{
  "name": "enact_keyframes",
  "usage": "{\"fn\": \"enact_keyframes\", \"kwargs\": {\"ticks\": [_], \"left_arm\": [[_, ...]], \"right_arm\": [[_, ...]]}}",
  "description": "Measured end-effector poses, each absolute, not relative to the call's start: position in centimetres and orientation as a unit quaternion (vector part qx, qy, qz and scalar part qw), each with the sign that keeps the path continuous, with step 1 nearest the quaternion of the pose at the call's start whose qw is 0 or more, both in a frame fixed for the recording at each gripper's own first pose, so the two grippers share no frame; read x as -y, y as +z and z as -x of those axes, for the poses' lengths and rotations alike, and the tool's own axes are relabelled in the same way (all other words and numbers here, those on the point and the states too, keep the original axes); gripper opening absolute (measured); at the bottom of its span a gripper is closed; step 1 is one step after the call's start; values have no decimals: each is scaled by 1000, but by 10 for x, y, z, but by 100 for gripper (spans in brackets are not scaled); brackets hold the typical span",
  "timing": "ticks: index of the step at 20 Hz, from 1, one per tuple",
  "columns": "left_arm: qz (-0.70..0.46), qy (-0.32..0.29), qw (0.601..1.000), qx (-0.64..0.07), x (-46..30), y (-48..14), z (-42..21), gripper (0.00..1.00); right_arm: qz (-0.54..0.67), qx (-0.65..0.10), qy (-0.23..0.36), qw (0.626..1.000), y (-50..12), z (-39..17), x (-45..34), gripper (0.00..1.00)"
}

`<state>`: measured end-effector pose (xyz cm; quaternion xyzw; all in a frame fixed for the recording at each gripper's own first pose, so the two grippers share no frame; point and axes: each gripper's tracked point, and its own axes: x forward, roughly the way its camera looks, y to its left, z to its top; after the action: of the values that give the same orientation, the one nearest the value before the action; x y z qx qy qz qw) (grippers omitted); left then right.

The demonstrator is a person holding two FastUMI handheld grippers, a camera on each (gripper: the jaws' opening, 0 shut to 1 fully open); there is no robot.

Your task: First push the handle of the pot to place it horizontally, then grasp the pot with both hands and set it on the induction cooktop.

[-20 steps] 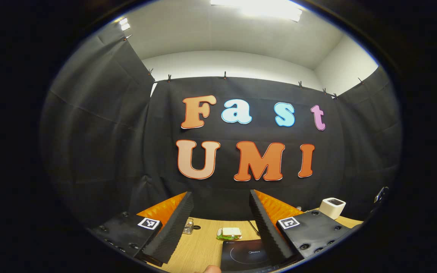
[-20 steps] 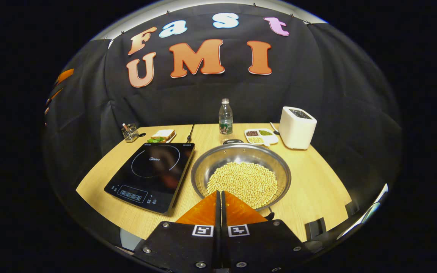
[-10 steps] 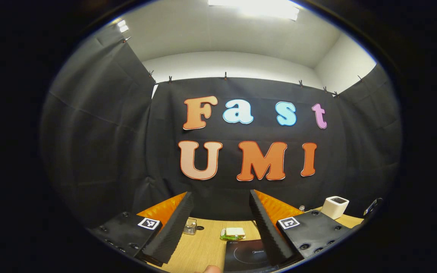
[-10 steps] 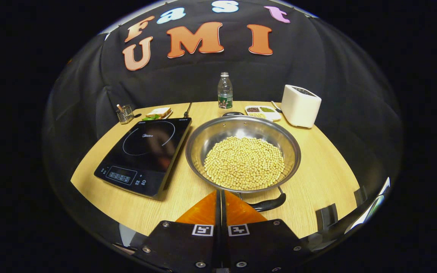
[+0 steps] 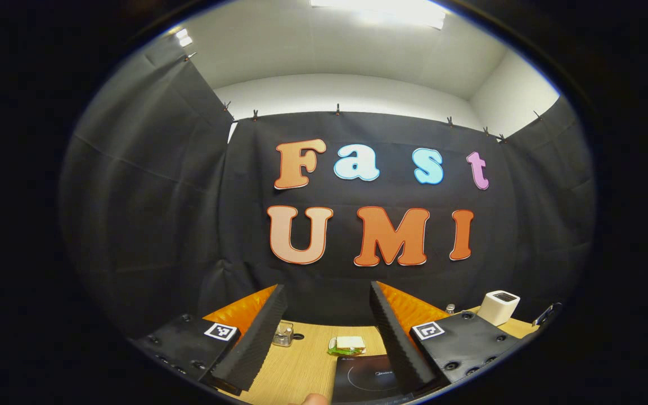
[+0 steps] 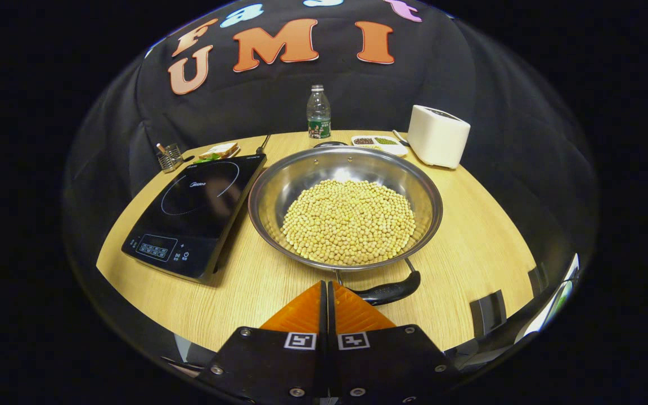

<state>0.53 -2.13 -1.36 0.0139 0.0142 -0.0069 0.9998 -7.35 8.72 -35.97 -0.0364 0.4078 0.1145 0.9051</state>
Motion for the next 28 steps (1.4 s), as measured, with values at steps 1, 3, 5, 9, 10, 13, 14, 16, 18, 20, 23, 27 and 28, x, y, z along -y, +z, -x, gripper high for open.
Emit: {"fn": "enact_keyframes", "kwargs": {"ticks": [1, 3, 5, 9, 10, 13, 14, 16, 18, 20, 23, 27, 28], "left_arm": [[-15, -7, 1000, -13, 22, -13, -5, 98], [-17, -9, 1000, -11, 24, -12, -5, 98], [-16, -11, 1000, -12, 26, -11, -4, 98], [-13, -11, 1000, -12, 27, -13, -6, 98], [-13, -11, 1000, -13, 28, -12, -6, 98], [-16, -10, 1000, -15, 28, -13, -7, 98], [-17, -10, 1000, -15, 29, -13, -8, 98], [-17, -11, 1000, -13, 30, -11, -6, 98], [-17, -13, 1000, -12, 32, -10, -6, 98], [-17, -14, 1000, -13, 33, -9, -5, 98], [-21, -13, 1000, -14, 33, -10, -6, 97], [-19, -12, 1000, -15, 32, -10, -6, 98], [-19, -11, 1000, -15, 31, -11, -7, 97]], "right_arm": [[35, -407, 113, 906, -359, 74, -85, 0], [32, -408, 108, 906, -359, 73, -84, 0], [29, -409, 102, 906, -358, 72, -80, 0], [21, -410, 87, 908, -357, 70, -71, 0], [18, -410, 83, 908, -357, 68, -69, 0], [12, -410, 68, 909, -358, 64, -59, 0], [10, -410, 64, 910, -358, 62, -56, 0], [9, -411, 58, 910, -358, 62, -52, 0], [9, -410, 52, 910, -359, 58, -46, 0], [4, -411, 47, 911, -359, 53, -40, 0], [-1, -410, 35, 911, -360, 46, -30, 0], [-4, -410, 23, 912, -362, 36, -23, 0], [-4, -410, 21, 912, -362, 34, -21, 0]]}}
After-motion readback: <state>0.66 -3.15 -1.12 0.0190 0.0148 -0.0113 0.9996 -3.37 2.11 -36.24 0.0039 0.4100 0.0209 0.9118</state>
